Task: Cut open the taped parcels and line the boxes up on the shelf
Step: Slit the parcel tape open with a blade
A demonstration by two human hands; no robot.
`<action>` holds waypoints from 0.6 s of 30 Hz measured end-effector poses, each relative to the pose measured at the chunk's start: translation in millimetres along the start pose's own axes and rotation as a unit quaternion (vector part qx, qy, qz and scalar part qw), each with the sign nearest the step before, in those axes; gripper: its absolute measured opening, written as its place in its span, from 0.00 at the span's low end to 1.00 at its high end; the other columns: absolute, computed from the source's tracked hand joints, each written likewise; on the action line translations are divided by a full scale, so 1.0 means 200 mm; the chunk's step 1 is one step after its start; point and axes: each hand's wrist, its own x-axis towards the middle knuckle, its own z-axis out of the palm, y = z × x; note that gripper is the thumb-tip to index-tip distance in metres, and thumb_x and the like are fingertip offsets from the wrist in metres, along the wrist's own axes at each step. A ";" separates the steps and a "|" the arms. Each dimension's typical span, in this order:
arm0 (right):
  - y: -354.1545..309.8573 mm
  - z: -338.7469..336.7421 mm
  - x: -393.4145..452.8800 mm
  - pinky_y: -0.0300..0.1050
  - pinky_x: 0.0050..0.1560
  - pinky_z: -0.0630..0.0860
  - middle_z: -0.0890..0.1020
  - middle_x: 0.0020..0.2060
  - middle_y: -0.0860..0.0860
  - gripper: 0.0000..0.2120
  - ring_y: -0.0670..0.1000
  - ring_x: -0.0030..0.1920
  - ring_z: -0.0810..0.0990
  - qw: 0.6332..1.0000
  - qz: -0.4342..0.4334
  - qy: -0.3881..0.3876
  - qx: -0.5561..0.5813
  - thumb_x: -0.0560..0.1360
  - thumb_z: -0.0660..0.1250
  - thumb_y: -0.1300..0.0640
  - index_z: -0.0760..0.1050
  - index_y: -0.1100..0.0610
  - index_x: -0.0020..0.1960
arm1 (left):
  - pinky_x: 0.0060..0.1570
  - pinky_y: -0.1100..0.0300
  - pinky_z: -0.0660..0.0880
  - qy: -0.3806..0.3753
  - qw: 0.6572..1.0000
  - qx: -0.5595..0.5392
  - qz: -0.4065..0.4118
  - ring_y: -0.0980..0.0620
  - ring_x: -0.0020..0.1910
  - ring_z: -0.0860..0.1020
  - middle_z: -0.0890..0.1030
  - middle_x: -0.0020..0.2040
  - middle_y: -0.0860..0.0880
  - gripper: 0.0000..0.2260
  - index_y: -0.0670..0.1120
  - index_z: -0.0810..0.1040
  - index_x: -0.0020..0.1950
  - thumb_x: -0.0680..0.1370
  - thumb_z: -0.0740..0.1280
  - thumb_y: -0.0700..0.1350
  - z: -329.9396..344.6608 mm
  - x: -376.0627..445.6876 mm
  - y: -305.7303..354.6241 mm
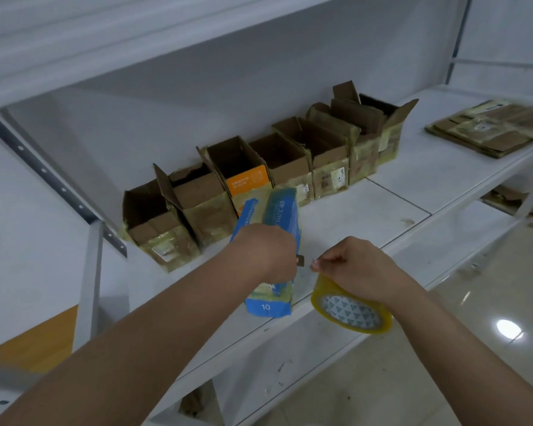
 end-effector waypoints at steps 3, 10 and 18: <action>0.01 -0.01 0.00 0.50 0.49 0.80 0.83 0.37 0.50 0.15 0.50 0.41 0.81 1.000 0.004 0.015 0.013 0.77 0.65 0.44 0.85 0.53 0.45 | 0.35 0.58 0.66 -0.008 1.000 -0.009 0.025 0.51 0.39 0.71 0.71 0.38 0.50 0.12 0.45 0.76 0.52 0.84 0.54 0.46 -0.02 0.01 -0.02; 0.05 -0.01 0.01 0.50 0.52 0.79 0.84 0.41 0.56 0.17 0.53 0.45 0.82 0.998 0.017 -0.002 0.068 0.78 0.66 0.45 0.84 0.58 0.47 | 0.36 0.64 0.69 0.038 0.935 -0.352 0.025 0.55 0.36 0.72 0.74 0.39 0.50 0.15 0.47 0.70 0.42 0.85 0.54 0.49 0.01 -0.03 -0.21; 0.17 0.07 0.02 0.48 0.51 0.79 0.83 0.32 0.49 0.12 0.50 0.41 0.83 0.988 0.063 -0.046 0.133 0.76 0.70 0.47 0.86 0.54 0.42 | 0.33 0.58 0.65 0.162 0.953 -0.249 -0.059 0.53 0.35 0.70 0.72 0.38 0.50 0.09 0.45 0.69 0.45 0.77 0.67 0.48 0.11 0.03 -0.08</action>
